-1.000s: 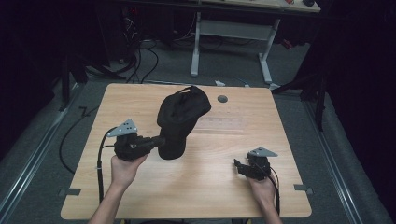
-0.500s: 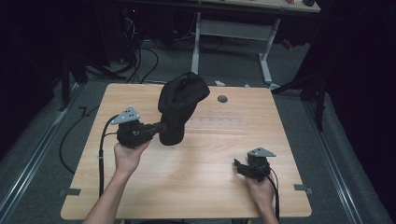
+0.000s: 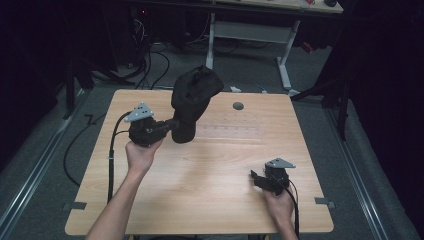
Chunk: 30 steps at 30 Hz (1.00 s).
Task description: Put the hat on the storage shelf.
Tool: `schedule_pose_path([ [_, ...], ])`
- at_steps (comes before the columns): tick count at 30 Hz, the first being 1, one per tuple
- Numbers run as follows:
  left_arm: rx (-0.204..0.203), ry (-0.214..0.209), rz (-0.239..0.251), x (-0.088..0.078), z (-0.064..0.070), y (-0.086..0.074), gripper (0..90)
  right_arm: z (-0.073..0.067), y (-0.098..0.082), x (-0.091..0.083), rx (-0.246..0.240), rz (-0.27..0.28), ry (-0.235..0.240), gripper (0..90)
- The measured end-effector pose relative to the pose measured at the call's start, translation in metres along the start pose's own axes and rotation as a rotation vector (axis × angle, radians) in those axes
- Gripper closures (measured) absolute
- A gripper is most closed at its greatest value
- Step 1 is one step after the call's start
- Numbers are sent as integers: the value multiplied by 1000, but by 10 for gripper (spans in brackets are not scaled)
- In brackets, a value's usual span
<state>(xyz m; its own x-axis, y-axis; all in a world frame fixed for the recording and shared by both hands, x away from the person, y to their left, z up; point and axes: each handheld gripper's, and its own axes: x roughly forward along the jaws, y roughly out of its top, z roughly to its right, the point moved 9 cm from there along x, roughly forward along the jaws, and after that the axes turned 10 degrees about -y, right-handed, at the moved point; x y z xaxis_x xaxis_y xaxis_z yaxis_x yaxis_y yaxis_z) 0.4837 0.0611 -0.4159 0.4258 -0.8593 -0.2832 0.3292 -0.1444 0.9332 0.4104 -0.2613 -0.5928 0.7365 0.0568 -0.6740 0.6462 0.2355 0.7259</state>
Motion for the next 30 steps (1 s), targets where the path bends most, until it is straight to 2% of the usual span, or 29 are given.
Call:
schedule_pose_path([
  [5,-4,18,6,9,-9,3,867,0,0,0,0,0,-2,357],
  [10,14,26,3,18,-13,6,867,0,0,0,1,-2,-2,356],
  [14,32,54,-4,24,-18,8,867,0,0,0,-3,0,-1,354],
  [18,36,65,-3,29,-23,9,866,0,0,0,-4,0,-1,354],
  [30,34,77,4,45,-38,5,866,-1,0,-1,-6,0,4,350],
])
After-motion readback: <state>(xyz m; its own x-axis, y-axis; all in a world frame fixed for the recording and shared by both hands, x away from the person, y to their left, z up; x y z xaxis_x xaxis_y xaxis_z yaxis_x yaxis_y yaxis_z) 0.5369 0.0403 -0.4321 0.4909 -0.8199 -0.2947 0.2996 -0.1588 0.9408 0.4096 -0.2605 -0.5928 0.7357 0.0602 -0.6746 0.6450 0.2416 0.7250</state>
